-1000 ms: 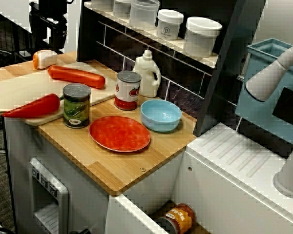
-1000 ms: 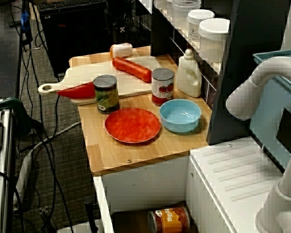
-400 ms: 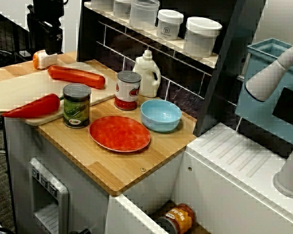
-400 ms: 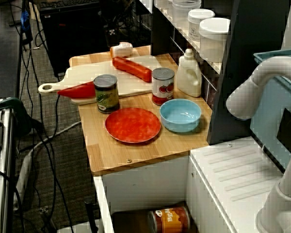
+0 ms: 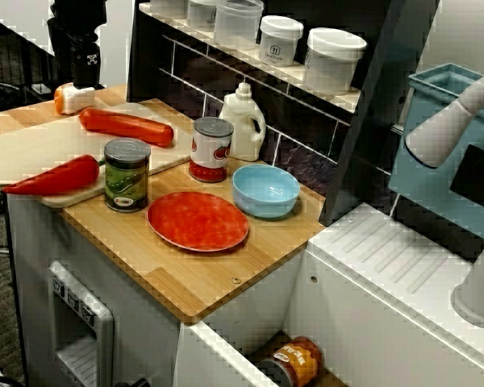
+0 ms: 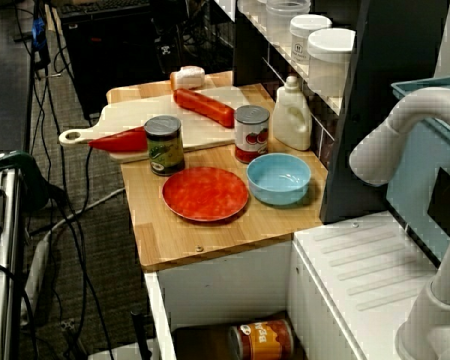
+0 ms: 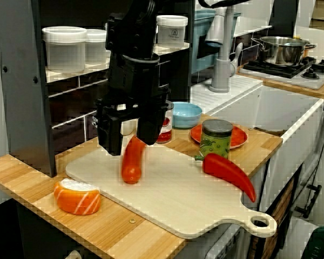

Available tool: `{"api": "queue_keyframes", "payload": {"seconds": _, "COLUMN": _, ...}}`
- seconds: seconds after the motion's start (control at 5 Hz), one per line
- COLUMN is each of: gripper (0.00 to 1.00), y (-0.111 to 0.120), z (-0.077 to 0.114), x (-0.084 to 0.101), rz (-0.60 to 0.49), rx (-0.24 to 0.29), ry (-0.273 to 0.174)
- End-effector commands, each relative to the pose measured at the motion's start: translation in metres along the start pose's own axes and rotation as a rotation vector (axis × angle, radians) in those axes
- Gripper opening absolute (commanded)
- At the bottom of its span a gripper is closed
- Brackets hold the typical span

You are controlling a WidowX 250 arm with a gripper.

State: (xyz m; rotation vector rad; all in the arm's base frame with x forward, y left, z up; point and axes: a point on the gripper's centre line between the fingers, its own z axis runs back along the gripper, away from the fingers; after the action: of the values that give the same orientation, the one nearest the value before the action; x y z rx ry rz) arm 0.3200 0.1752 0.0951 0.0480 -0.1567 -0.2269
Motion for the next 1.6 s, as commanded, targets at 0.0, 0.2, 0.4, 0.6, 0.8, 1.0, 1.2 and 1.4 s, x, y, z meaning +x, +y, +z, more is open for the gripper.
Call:
{"api": "queue_keyframes", "payload": {"seconds": 0.0, "gripper": 1.00, "y": -0.002, "z": 0.027, "x": 0.005, "rz": -0.182, "rx": 0.015, "ry": -0.095}}
{"api": "queue_keyframes", "payload": {"seconds": 0.2, "gripper": 1.00, "y": -0.005, "z": 0.025, "x": 0.005, "rz": -0.215, "rx": 0.015, "ry": -0.099}}
{"api": "queue_keyframes", "payload": {"seconds": 0.4, "gripper": 1.00, "y": -0.011, "z": 0.024, "x": 0.006, "rz": -0.245, "rx": 0.007, "ry": -0.118}}
{"api": "queue_keyframes", "payload": {"seconds": 0.6, "gripper": 1.00, "y": -0.017, "z": 0.021, "x": 0.005, "rz": -0.258, "rx": 0.003, "ry": -0.123}}
{"api": "queue_keyframes", "payload": {"seconds": 0.8, "gripper": 1.00, "y": -0.026, "z": 0.019, "x": 0.004, "rz": -0.268, "rx": -0.005, "ry": -0.116}}
{"api": "queue_keyframes", "payload": {"seconds": 1.0, "gripper": 1.00, "y": -0.036, "z": 0.017, "x": 0.004, "rz": -0.266, "rx": -0.011, "ry": -0.108}}
{"api": "queue_keyframes", "payload": {"seconds": 1.2, "gripper": 1.00, "y": -0.042, "z": 0.015, "x": 0.008, "rz": -0.263, "rx": -0.004, "ry": -0.109}}
{"api": "queue_keyframes", "payload": {"seconds": 1.4, "gripper": 1.00, "y": -0.044, "z": 0.011, "x": 0.014, "rz": -0.304, "rx": 0.016, "ry": -0.095}}
